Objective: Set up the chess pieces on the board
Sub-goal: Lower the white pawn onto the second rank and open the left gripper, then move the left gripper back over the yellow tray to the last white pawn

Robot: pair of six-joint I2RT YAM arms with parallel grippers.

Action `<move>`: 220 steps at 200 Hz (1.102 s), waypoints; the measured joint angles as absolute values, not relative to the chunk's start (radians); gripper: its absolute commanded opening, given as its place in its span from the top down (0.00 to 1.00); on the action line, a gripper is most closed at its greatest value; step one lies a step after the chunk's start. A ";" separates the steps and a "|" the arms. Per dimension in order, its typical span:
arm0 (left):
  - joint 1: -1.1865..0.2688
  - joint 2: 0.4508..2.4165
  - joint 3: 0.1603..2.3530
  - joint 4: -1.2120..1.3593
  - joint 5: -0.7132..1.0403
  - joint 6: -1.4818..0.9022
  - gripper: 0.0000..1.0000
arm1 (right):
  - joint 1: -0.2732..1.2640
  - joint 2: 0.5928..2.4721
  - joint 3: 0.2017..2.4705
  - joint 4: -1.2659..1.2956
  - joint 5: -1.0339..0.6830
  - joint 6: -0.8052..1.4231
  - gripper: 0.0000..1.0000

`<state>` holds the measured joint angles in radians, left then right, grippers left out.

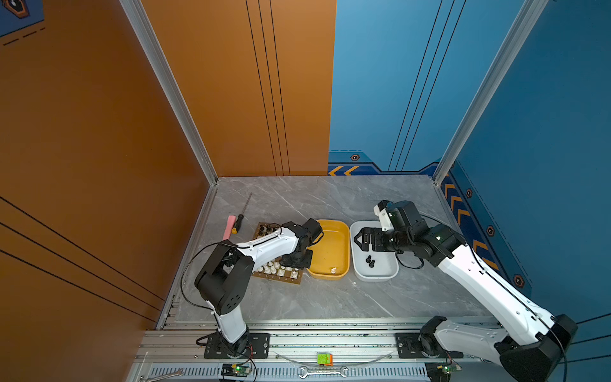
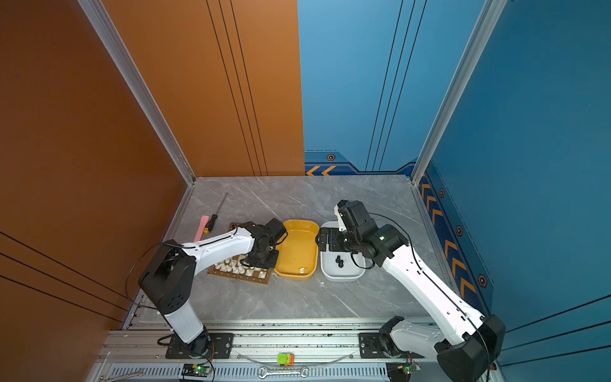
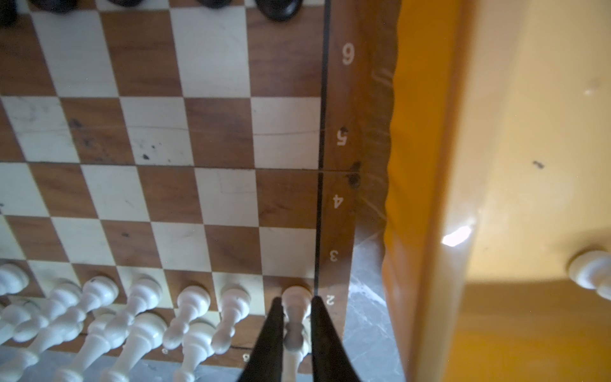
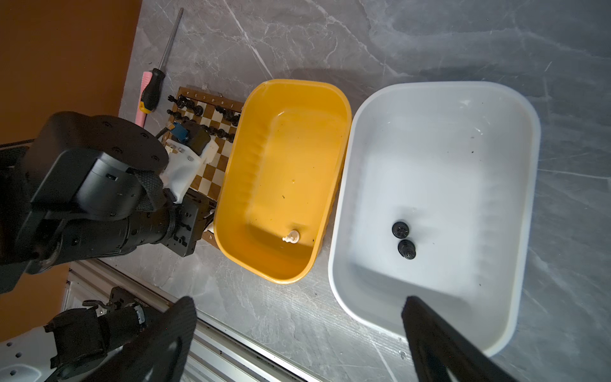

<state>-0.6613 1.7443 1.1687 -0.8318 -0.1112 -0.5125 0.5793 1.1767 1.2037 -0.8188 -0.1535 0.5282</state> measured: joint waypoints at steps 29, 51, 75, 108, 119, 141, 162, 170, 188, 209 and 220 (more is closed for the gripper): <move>-0.661 1.744 1.169 -0.830 -0.111 -0.507 0.71 | 0.579 1.177 1.204 -0.819 -0.154 0.528 0.00; -0.661 1.744 1.170 -0.830 -0.111 -0.507 0.69 | 0.575 1.177 1.204 -0.819 -0.154 0.528 0.00; -0.661 1.742 1.182 -0.830 -0.111 -0.508 0.67 | 0.575 1.177 1.206 -0.820 -0.154 0.528 0.00; -0.660 1.722 1.220 -0.842 -0.112 -0.508 0.65 | 0.575 1.184 1.227 -0.821 -0.154 0.527 0.00; -0.658 1.709 1.234 -0.850 -0.113 -0.508 0.63 | 0.574 1.191 1.237 -0.822 -0.154 0.526 0.00; -0.644 1.675 1.251 -0.857 -0.126 -0.505 0.59 | 0.570 1.207 1.248 -0.821 -0.154 0.520 0.00; -0.621 1.636 1.257 -0.857 -0.149 -0.500 0.56 | 0.557 1.222 1.254 -0.817 -0.154 0.512 0.00; -0.610 1.624 1.261 -0.855 -0.154 -0.496 0.56 | 0.550 1.229 1.254 -0.815 -0.154 0.510 0.00; -0.583 1.610 1.272 -0.842 -0.154 -0.486 0.56 | 0.532 1.254 1.256 -0.805 -0.155 0.497 0.00; -0.565 1.608 1.280 -0.808 -0.148 -0.465 0.57 | 0.512 1.308 1.256 -0.781 -0.157 0.488 0.00; -0.560 1.608 1.280 -0.787 -0.137 -0.447 0.57 | 0.501 1.340 1.256 -0.769 -0.157 0.484 0.00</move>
